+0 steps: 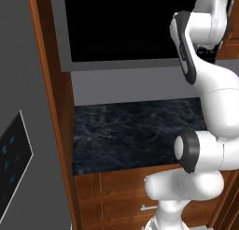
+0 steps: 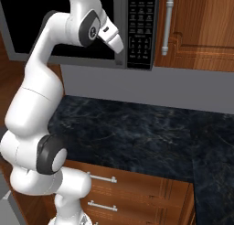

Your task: Transport the fish from the fridge to the microwave and turn on the microwave.

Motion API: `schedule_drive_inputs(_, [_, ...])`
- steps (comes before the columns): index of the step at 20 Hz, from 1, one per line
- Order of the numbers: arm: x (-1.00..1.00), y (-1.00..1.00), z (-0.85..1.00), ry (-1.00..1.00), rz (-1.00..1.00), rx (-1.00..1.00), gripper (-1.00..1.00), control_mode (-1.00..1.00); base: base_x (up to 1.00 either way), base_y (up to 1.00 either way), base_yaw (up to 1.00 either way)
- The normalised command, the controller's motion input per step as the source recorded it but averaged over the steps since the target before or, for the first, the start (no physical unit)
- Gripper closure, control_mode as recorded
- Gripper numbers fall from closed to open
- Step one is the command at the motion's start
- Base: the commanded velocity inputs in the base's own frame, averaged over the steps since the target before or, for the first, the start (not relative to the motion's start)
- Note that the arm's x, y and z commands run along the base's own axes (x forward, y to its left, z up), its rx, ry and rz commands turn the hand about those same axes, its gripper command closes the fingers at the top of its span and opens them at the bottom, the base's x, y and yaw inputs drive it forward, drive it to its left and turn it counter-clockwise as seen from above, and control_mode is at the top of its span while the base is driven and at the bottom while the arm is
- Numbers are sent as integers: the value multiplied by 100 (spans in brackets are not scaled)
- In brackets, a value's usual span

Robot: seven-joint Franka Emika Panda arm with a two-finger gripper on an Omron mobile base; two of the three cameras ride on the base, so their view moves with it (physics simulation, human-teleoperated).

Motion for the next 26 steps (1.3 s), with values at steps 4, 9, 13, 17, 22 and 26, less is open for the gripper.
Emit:
schedule_drive_inputs(4, [0, 0, -20, -2, 2, 2, -100, -100, 0, 0, 0])
schedule_drive_inputs(9, [0, -1, -18, -8, 3, 3, -100, -100, 0, 0, 0])
schedule_drive_inputs(13, [0, -21, -1, -6, 4, 3, -100, -100, 0, 0, 0])
schedule_drive_inputs(17, [-6, -25, 0, -4, 4, 3, -100, -100, 0, 0, 0])
schedule_drive_inputs(22, [-25, -14, 0, -10, 6, 3, -100, -100, 0, 0, 0])
schedule_drive_inputs(26, [-33, -4, 0, -15, 8, 5, -100, -100, 0, 0, 0])
